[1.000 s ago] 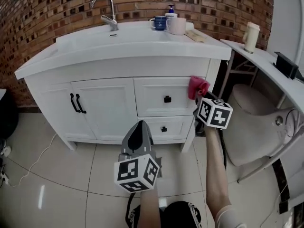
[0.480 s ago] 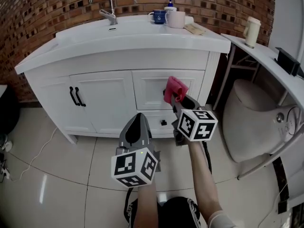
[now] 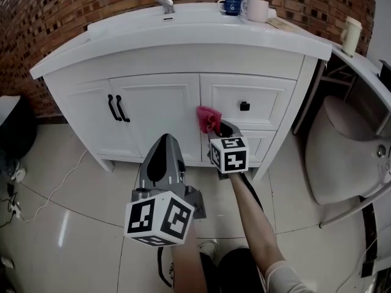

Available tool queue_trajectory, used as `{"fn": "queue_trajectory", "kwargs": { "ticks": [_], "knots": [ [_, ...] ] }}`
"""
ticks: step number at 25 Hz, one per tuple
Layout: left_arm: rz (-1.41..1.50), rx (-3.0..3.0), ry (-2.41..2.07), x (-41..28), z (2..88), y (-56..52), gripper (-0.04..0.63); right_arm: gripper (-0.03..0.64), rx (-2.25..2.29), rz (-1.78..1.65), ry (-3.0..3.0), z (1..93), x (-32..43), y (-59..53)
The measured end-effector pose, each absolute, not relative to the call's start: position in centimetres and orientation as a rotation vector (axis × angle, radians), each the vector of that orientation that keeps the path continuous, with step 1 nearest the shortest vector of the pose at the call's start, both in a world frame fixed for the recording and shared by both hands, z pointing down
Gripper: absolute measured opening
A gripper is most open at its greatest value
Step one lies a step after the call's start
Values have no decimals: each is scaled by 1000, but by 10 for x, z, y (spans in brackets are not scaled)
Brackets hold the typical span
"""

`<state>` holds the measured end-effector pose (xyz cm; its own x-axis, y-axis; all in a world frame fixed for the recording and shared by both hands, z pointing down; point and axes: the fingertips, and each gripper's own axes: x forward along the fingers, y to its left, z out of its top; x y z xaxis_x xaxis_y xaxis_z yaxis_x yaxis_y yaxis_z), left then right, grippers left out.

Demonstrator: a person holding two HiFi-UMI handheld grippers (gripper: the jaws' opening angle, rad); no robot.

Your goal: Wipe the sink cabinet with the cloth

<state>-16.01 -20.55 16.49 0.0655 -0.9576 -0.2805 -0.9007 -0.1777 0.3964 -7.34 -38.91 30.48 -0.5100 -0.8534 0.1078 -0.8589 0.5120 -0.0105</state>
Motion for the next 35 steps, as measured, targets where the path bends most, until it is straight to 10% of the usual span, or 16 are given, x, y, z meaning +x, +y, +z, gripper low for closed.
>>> {"fn": "queue_trajectory", "kwargs": {
  "ticks": [19,35],
  "knots": [
    [-401,2477,-1828,-47,198,-254,15,61,2174,287,-2385,296,199,-390],
    [-107,2716,-2054,-105,189,-275,15,61,1591,304,-2741,330,-8,-339]
  ]
}}
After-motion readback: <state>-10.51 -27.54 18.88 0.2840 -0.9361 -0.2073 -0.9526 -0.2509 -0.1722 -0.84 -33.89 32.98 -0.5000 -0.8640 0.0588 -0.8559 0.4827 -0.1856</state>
